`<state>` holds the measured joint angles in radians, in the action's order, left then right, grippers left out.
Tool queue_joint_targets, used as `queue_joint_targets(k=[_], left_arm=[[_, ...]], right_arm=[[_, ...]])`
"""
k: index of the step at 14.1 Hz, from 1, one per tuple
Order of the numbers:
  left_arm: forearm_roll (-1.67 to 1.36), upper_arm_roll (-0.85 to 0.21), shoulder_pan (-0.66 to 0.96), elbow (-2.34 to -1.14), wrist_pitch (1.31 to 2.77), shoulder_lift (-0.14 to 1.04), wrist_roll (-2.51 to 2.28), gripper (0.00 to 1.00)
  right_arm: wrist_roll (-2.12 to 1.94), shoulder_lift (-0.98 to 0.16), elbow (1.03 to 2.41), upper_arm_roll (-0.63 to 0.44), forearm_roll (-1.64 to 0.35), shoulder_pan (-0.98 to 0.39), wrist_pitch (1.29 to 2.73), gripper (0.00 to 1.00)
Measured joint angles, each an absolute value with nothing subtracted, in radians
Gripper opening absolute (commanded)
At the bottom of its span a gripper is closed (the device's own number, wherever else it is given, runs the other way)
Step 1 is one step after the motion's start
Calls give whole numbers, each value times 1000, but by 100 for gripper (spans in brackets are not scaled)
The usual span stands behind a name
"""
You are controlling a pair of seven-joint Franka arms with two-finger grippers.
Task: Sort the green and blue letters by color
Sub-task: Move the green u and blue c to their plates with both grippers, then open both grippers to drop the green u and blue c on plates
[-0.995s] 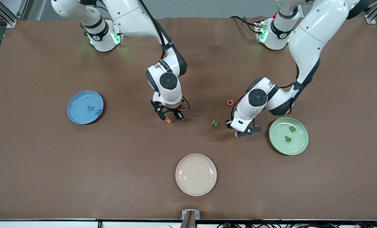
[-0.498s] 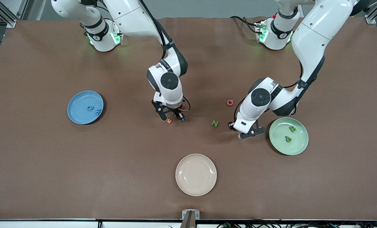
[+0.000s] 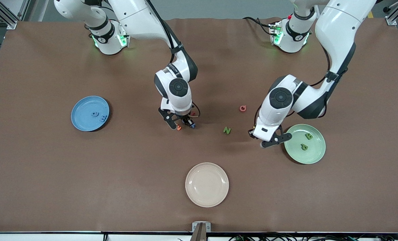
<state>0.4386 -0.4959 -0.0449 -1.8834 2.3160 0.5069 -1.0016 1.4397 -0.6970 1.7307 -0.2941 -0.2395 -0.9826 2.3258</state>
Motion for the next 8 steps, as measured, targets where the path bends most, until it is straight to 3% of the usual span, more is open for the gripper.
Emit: queue_joint_targets(k=[4,8], left_arm=[[439,-499,-157,-1889,2244,492,-854,1],[439,-499,-281,-1936,2234,492,-672,4]], right_arm=[[1180,-587,1759,-314,-239,-865,2173,0],[968,-392,2013,-378,-145,-821,2205,0]])
